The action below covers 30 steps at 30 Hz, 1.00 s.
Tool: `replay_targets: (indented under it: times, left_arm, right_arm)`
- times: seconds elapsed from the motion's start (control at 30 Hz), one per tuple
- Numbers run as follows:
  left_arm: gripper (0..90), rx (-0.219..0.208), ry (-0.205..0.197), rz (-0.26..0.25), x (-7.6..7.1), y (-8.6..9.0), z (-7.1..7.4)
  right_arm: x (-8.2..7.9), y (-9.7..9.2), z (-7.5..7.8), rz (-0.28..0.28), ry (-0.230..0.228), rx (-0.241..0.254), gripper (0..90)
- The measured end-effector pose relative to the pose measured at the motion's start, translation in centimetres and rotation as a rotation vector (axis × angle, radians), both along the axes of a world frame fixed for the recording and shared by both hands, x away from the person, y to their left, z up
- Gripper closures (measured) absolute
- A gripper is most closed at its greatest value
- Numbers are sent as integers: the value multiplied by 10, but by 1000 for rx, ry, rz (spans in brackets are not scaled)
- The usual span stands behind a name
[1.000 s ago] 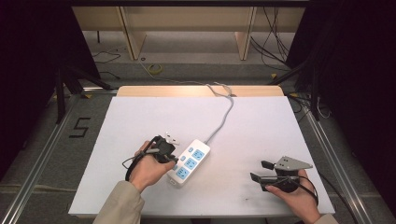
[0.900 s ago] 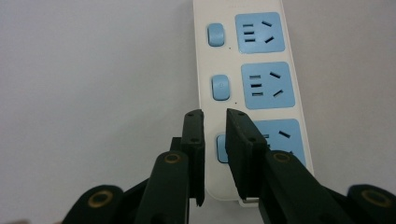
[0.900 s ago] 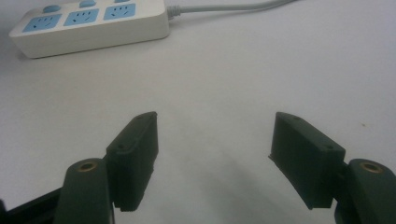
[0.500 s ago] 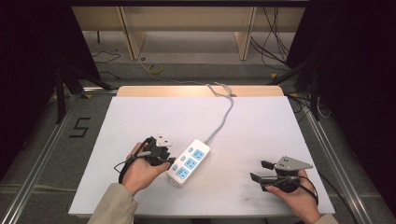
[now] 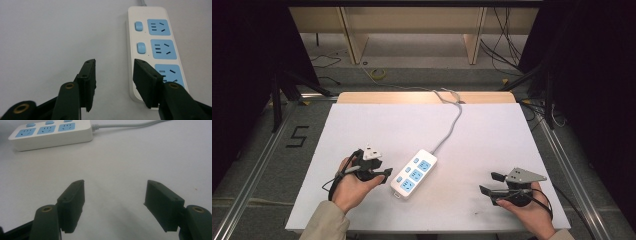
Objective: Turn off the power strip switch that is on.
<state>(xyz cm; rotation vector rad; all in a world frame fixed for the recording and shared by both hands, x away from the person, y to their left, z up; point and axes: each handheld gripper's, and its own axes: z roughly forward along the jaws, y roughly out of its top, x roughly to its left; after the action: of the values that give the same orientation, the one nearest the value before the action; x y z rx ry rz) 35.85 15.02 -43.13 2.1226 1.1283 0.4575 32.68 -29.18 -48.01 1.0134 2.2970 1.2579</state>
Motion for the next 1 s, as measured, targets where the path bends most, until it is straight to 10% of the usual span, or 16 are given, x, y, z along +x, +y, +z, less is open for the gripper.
replay_targets:
  times: [1.0]
  left_arm:
    - [260, 8, -71, 126, -7, 54, -32]
  right_arm:
    - [-2, 0, 1, 15, -6, -1, 330]
